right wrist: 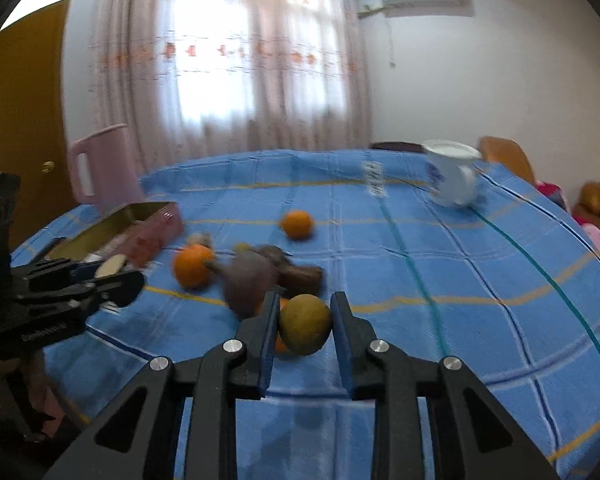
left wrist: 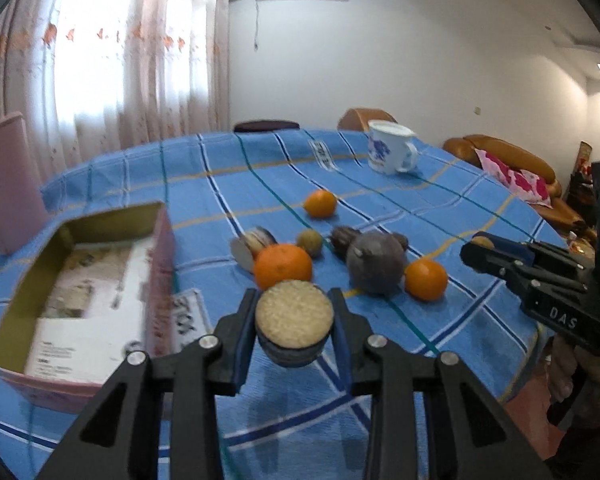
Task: Organize fruits
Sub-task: 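Carry the cake and yellow fruit into the tin box and open both tools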
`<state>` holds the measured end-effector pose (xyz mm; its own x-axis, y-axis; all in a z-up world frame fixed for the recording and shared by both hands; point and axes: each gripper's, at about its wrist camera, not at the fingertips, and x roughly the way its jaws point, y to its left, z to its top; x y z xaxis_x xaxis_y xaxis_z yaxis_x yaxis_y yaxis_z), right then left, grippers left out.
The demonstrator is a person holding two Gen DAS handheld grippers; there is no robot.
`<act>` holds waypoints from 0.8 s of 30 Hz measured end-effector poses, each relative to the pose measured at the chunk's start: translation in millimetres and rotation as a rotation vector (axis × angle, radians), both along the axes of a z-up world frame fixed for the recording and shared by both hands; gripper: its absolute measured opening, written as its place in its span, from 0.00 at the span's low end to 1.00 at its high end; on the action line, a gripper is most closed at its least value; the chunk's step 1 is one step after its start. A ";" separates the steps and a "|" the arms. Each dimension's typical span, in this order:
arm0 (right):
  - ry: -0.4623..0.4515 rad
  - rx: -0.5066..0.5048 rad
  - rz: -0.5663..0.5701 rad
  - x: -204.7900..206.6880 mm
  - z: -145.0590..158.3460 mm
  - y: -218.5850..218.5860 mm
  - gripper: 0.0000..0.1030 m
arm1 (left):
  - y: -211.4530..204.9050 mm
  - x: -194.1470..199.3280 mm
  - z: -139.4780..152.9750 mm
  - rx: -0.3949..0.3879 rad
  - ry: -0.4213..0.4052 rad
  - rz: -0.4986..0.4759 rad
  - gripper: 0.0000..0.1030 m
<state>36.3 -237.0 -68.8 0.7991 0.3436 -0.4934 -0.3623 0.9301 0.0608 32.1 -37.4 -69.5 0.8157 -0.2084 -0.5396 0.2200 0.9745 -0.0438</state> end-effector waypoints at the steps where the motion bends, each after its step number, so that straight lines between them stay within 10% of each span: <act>1: -0.007 0.001 0.021 0.3 3.6 7.9 0.27 | 2.9 -1.0 3.1 0.007 -0.014 0.013 0.35; 24: -0.103 -0.039 0.319 45.2 68.9 149.5 0.27 | 112.0 15.2 19.3 0.044 -0.038 0.309 0.35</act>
